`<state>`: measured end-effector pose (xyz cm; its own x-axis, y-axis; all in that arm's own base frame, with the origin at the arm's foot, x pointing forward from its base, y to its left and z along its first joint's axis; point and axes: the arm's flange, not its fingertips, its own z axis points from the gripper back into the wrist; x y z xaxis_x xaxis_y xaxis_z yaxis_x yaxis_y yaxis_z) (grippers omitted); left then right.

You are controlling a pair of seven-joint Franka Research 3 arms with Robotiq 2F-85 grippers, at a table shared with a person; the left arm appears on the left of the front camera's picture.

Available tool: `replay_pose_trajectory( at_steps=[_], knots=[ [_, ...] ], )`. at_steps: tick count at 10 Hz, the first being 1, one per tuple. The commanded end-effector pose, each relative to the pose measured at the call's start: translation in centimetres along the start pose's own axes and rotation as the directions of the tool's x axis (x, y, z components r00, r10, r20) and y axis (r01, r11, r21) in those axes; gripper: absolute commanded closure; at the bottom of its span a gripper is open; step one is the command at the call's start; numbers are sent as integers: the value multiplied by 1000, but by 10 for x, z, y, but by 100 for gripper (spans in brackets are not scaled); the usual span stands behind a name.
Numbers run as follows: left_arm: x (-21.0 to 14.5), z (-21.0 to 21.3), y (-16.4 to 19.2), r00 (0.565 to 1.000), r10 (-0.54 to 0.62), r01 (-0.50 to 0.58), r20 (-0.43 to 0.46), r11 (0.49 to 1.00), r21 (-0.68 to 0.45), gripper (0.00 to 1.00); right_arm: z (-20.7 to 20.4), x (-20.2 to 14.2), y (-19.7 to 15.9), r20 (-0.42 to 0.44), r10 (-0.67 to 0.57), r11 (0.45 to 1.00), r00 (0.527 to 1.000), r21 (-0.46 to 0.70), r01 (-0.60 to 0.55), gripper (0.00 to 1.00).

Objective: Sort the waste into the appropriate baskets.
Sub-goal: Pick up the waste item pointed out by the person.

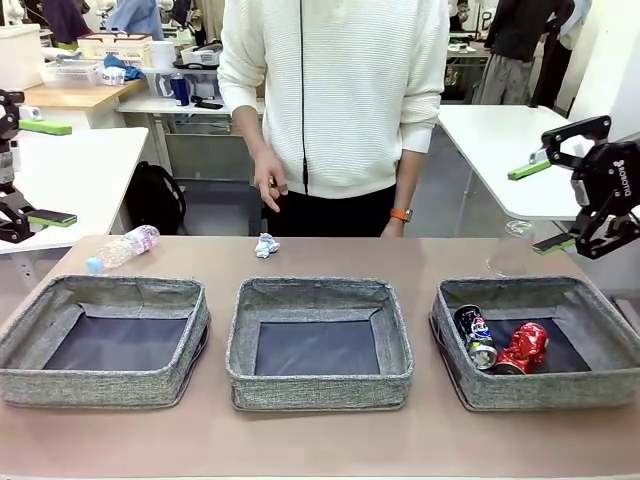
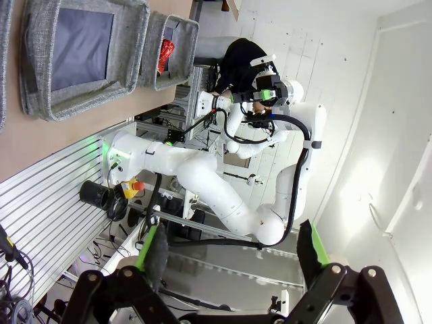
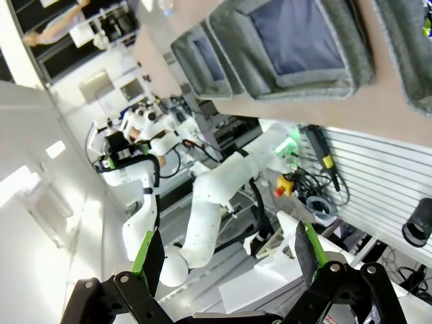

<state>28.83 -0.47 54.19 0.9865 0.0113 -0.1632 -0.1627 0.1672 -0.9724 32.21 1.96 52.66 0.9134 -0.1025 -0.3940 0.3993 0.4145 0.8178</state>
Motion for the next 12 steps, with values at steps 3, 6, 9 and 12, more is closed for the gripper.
replay_pose_trajectory(
  at_steps=[3,6,9,12],
  knots=[
    [-3,-1,-3,1000,1,-1,-4,1000,-15,0,2,-1,7,-9,-18,1000,1000,11,18,0],
    [-3,-1,-3,1000,1,-1,-4,1000,-15,0,2,-1,7,-9,-18,1000,1000,11,18,0],
    [7,-24,-14,997,-68,65,24,990,124,0,2,-1,7,-9,-18,1000,1000,11,18,0],
    [34,-124,-34,951,-289,181,107,805,565,0,2,-1,7,-9,-18,1000,1000,11,18,0]
  ],
)
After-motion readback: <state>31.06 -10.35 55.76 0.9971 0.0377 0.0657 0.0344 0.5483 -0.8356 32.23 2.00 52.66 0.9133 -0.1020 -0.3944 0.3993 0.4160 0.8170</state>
